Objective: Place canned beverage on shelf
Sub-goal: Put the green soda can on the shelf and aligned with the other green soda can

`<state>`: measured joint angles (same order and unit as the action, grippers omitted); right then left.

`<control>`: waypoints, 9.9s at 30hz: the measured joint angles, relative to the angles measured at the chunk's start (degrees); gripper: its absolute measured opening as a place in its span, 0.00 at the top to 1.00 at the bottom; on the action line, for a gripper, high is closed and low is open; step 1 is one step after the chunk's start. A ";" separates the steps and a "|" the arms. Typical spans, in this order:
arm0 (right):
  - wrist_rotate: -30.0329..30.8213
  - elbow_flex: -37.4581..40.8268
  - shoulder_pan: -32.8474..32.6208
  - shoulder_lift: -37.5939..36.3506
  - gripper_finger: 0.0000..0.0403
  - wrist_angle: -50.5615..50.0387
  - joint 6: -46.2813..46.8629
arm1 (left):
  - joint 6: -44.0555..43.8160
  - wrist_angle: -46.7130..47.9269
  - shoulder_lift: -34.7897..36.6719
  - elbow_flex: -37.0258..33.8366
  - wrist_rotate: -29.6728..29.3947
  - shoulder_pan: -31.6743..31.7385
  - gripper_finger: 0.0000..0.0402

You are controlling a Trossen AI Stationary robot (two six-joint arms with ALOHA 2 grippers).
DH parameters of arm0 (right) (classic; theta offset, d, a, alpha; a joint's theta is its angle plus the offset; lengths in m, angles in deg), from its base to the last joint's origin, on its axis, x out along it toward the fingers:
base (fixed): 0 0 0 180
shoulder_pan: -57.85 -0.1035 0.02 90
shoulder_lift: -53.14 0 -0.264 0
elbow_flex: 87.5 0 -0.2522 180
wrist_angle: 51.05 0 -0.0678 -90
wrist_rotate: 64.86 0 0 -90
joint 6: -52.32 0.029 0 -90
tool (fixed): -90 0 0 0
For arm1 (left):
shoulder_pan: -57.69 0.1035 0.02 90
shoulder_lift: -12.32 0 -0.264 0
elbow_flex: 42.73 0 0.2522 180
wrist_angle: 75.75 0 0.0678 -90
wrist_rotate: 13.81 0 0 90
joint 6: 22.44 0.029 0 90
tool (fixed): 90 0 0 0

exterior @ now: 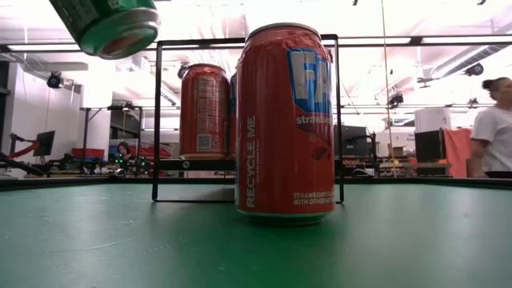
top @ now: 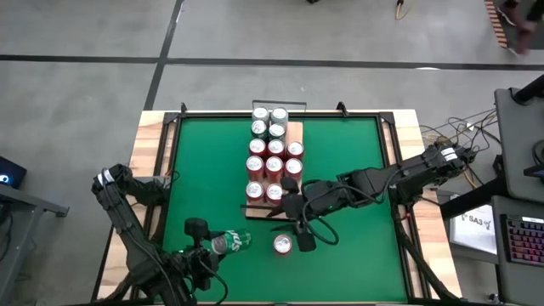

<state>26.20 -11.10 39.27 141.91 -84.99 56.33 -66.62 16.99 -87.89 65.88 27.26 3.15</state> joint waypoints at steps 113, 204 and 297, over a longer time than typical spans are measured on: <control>11.66 15.36 18.52 -18.95 0.27 3.23 -6.82 | 73.46 -39.99 12.21 4.82 18.89 27.00 0.09; -7.54 63.27 51.92 14.53 0.27 105.58 -1.71 | 68.63 -90.87 37.34 -46.26 15.54 52.19 0.09; -7.48 58.88 51.33 20.14 0.18 103.92 -2.73 | 68.30 -90.84 37.29 -46.25 15.45 52.19 0.09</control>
<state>18.72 47.78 90.60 162.05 18.92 53.60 1.68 -73.85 -50.60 19.63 42.71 55.34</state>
